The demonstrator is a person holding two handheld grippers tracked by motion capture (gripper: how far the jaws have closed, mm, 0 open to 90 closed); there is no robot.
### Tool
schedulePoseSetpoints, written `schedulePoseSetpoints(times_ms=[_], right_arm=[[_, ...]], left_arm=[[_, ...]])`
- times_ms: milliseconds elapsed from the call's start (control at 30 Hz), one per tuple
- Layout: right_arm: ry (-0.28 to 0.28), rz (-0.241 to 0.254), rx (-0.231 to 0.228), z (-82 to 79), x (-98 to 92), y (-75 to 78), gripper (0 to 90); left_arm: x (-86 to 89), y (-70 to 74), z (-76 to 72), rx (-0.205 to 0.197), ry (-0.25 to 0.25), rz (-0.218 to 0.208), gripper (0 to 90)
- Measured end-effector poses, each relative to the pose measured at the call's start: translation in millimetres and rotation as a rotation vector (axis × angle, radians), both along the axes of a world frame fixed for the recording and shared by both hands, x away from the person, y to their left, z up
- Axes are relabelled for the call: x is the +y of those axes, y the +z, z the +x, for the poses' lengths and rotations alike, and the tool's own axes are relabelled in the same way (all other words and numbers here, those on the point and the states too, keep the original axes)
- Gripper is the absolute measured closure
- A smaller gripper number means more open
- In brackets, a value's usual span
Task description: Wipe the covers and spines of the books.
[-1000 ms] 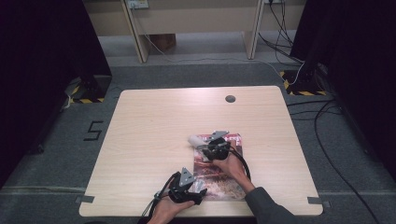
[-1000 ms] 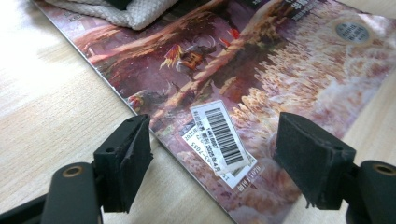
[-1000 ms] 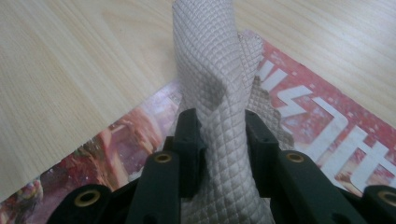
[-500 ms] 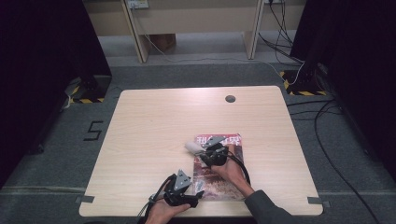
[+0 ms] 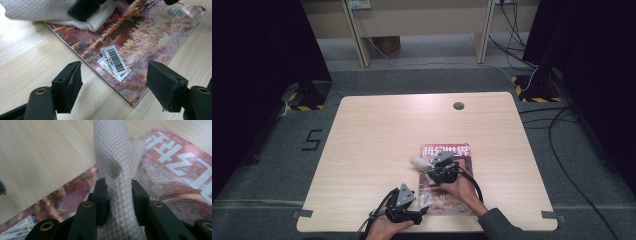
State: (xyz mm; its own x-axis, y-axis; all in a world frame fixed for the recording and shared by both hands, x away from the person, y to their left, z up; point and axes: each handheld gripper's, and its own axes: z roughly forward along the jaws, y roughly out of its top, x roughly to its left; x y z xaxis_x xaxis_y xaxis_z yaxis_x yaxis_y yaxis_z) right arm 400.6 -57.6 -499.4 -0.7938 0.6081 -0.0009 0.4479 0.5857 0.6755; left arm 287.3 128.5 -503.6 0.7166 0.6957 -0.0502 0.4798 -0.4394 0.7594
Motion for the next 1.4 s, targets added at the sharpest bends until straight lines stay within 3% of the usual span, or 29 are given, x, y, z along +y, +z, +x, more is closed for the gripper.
schedulePoseSetpoints(times_ms=[200, 533, 700, 933, 1200, 1400], right_arm=[[-0.031, -0.006, 0.007, 1.0, -12.1, 1.0, 71.4], [-0.209, -0.026, 0.001, 9.2, -73.1, 4.1, 71.6], [-0.268, -0.018, 0.006, 9.2, -97.0, 4.1, 71.6], [-0.291, -0.020, -0.002, 7.7, -104.0, 4.0, 71.6], [-0.245, -0.045, -0.016, -0.9, -96.2, 4.5, 71.6], [-0.320, -0.041, -0.024, 8.6, -110.8, 3.7, 71.7]], left_arm=[[3.0, 1.4, -0.1, -0.005, 0.007, -0.004, 27.7], [2.5, 0.1, -0.4, -0.006, 0.003, 0.007, 28.2], [1.2, -0.1, -1.0, -0.007, -0.010, 0.004, 30.6], [-1.8, -1.5, -3.4, -0.006, -0.029, 0.007, 32.3], [-5.2, -2.8, -4.6, 0.001, -0.064, 0.020, 34.7], [-9.1, -5.3, -6.5, 0.012, -0.087, 0.029, 35.1]])
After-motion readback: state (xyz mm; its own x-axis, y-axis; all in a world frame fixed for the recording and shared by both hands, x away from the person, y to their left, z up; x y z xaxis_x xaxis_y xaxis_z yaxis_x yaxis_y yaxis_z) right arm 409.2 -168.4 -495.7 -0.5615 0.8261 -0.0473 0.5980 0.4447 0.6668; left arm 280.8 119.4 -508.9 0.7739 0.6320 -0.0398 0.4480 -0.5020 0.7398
